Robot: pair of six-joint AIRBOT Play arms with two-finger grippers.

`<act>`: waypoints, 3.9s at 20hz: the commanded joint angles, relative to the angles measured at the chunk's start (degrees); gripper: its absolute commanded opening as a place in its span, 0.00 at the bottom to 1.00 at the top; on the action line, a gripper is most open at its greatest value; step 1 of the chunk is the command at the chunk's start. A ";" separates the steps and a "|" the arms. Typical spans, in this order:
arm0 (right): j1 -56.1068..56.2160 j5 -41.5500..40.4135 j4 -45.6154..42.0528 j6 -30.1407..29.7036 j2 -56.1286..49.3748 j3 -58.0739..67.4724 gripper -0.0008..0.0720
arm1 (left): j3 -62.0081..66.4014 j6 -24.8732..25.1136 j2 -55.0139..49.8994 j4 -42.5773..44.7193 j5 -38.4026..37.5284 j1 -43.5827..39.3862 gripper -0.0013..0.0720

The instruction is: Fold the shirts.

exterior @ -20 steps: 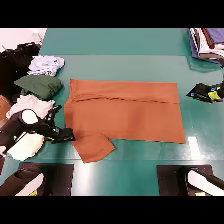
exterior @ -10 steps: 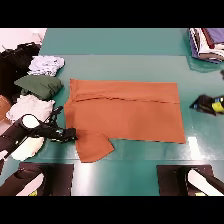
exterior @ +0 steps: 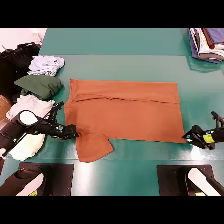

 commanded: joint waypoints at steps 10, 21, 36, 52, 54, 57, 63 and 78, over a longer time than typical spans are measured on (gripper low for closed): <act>8.20 0.74 1.16 -1.31 8.33 -2.97 0.03 | 4.70 -2.80 7.19 7.43 -8.20 0.00 0.04; 14.91 5.11 -5.05 3.63 9.16 21.29 0.03 | 17.49 -5.60 11.23 11.89 -5.49 0.00 0.05; 18.62 3.41 14.27 -4.42 -39.63 58.77 0.58 | 40.92 -1.70 -25.70 12.24 9.64 0.17 0.67; 15.15 1.03 18.82 -12.26 -45.31 45.62 0.23 | 44.50 -3.10 -33.97 3.56 16.39 -15.58 0.05; 16.48 3.23 18.88 -13.49 -44.37 49.03 0.03 | 48.09 -3.37 -37.79 2.75 16.68 -18.10 0.05; 18.10 6.86 21.05 -12.94 -39.87 55.49 0.03 | 55.06 -4.39 -44.48 2.05 16.52 -21.14 0.05; 26.18 7.80 33.40 -10.14 -29.90 66.60 0.03 | 63.84 -4.35 -55.34 -0.87 17.05 -26.27 0.05; 51.10 -0.28 33.92 -8.90 -30.75 74.60 0.03 | 65.64 -4.59 -41.72 11.52 8.57 -12.70 0.05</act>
